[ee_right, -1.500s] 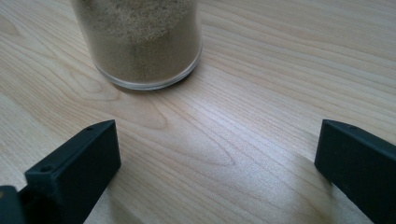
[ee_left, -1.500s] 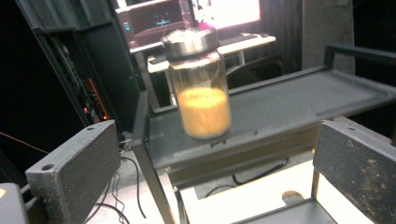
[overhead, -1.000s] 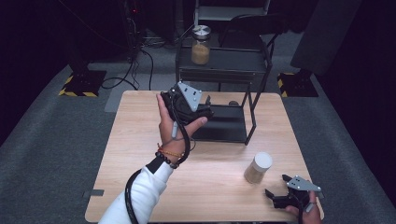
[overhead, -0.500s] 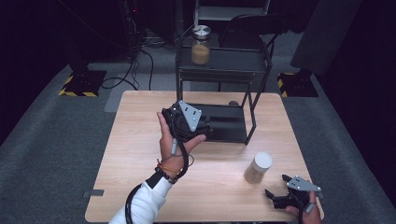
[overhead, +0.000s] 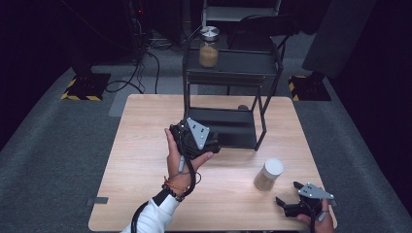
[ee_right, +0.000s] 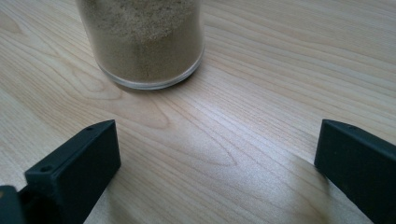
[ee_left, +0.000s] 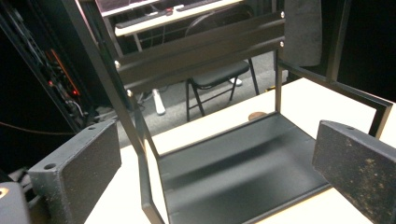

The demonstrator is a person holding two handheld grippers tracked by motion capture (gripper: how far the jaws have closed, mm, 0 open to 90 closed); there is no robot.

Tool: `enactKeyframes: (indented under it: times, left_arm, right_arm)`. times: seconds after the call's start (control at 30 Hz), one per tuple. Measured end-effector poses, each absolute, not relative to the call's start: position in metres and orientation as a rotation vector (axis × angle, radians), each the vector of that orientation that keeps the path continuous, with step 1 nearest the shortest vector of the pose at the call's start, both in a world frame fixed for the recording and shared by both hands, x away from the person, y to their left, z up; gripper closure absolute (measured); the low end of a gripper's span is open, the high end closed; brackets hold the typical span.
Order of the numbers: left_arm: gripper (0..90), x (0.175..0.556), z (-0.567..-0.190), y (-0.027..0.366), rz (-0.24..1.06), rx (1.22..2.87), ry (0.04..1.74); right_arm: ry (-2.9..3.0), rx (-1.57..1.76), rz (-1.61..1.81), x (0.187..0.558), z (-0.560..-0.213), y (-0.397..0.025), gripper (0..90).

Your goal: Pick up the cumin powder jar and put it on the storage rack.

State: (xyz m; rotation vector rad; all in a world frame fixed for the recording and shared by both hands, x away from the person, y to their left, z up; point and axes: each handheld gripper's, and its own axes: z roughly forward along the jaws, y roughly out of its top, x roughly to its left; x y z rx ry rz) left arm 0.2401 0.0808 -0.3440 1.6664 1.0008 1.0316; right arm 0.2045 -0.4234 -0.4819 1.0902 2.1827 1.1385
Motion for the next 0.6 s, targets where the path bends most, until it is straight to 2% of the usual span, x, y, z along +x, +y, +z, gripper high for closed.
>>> enactKeyframes:
  times: [0.6]
  left_arm:
    - [1.2, 0.23, -0.395, 0.089, 0.975, 1.657, 1.086]
  right_arm:
    - [2.184, 1.094, 1.141, 0.205, -0.482, -0.424, 0.0]
